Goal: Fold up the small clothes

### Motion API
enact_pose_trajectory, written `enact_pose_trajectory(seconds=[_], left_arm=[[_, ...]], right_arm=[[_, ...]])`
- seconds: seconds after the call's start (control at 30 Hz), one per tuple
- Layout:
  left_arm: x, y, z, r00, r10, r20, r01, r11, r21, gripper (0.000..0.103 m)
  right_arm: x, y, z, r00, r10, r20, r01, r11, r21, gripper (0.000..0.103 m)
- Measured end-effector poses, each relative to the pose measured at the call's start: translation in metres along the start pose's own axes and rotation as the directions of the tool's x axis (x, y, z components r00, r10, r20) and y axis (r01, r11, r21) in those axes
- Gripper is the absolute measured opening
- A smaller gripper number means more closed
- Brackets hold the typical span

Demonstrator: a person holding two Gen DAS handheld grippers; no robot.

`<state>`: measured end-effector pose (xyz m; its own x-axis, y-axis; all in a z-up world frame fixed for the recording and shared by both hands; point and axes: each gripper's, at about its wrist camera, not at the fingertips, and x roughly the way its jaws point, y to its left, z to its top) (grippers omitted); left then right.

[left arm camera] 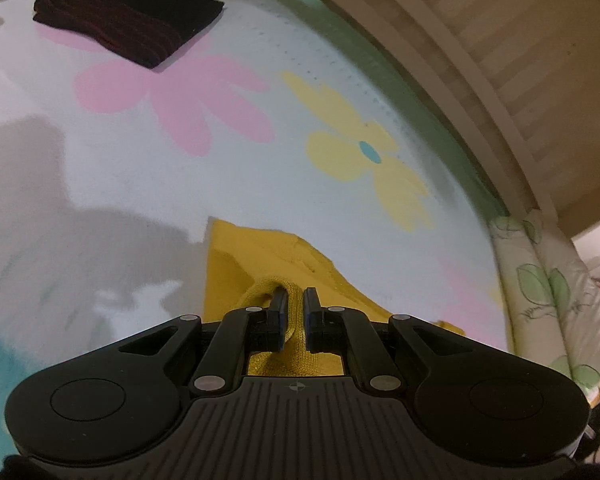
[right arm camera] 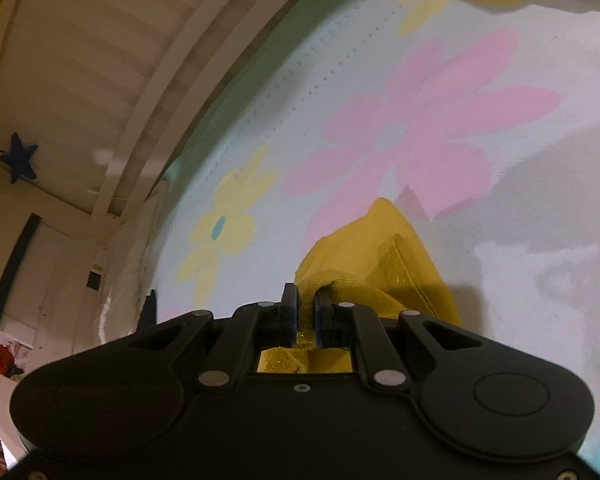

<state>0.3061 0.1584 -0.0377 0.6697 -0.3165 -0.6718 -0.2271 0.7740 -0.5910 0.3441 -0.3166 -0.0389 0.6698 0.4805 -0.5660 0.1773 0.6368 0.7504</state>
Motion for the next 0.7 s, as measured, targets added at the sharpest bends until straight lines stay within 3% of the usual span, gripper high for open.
enact_pose_trajectory(seconds=[0.07, 0.1, 0.13, 0.2, 0.27, 0.3, 0.33, 0.47, 0.53, 0.57, 0.6, 0.7], left_arm=[[0.005, 0.005, 0.0, 1.0, 0.002, 0.009, -0.003, 1.0, 0.004, 0.011], [0.006, 0.008, 0.001, 1.0, 0.004, 0.012, -0.004, 1.0, 0.004, 0.016], [0.007, 0.012, 0.001, 1.0, 0.006, 0.018, -0.006, 1.0, 0.002, 0.028], [0.007, 0.017, 0.005, 0.999, 0.002, 0.043, -0.002, 1.0, 0.0, 0.034], [0.003, 0.021, 0.008, 0.997, 0.018, 0.07, -0.019, 1.0, 0.011, 0.04], [0.0, 0.022, 0.01, 0.996, 0.03, 0.085, -0.032, 0.999, 0.024, 0.041], [-0.004, 0.022, 0.011, 0.994, 0.039, 0.098, -0.044, 0.998, 0.044, 0.042], [-0.022, 0.007, 0.007, 0.991, 0.067, 0.117, -0.09, 0.973, 0.211, 0.042], [-0.032, -0.006, -0.001, 0.99, 0.061, 0.125, -0.099, 0.939, 0.331, 0.042], [-0.036, -0.012, -0.006, 0.991, 0.053, 0.125, -0.098, 0.919, 0.383, 0.042], [-0.041, -0.019, -0.013, 0.992, 0.04, 0.121, -0.089, 0.895, 0.436, 0.042], [-0.051, -0.035, -0.04, 0.998, -0.002, 0.069, -0.037, 0.825, 0.565, 0.042]], right_arm=[[0.006, -0.002, -0.001, 1.0, -0.015, 0.002, 0.015, 1.0, -0.014, 0.021], [0.008, -0.002, -0.002, 1.0, -0.026, 0.006, 0.026, 0.999, -0.022, 0.021], [0.01, -0.004, -0.003, 0.999, -0.033, 0.01, 0.033, 0.999, -0.028, 0.022], [0.012, -0.006, -0.005, 0.999, -0.042, 0.025, 0.043, 0.998, -0.039, 0.024], [0.014, -0.008, -0.008, 0.997, -0.06, 0.045, 0.063, 0.995, -0.08, 0.042], [0.014, -0.008, -0.008, 0.997, -0.06, 0.045, 0.063, 0.995, -0.08, 0.06], [0.013, -0.006, -0.008, 0.997, -0.056, 0.061, 0.062, 0.994, -0.095, 0.069], [-0.001, 0.005, -0.005, 0.99, -0.061, 0.128, 0.084, 0.978, -0.188, 0.071], [-0.011, 0.016, -0.005, 0.985, -0.071, 0.158, 0.113, 0.956, -0.272, 0.071], [-0.019, 0.028, -0.009, 0.983, -0.077, 0.165, 0.134, 0.92, -0.369, 0.071], [-0.019, 0.028, -0.009, 0.983, -0.077, 0.165, 0.134, 0.92, -0.369, 0.069], [-0.023, 0.045, -0.023, 0.985, -0.12, 0.125, 0.169, 0.828, -0.535, 0.046]])
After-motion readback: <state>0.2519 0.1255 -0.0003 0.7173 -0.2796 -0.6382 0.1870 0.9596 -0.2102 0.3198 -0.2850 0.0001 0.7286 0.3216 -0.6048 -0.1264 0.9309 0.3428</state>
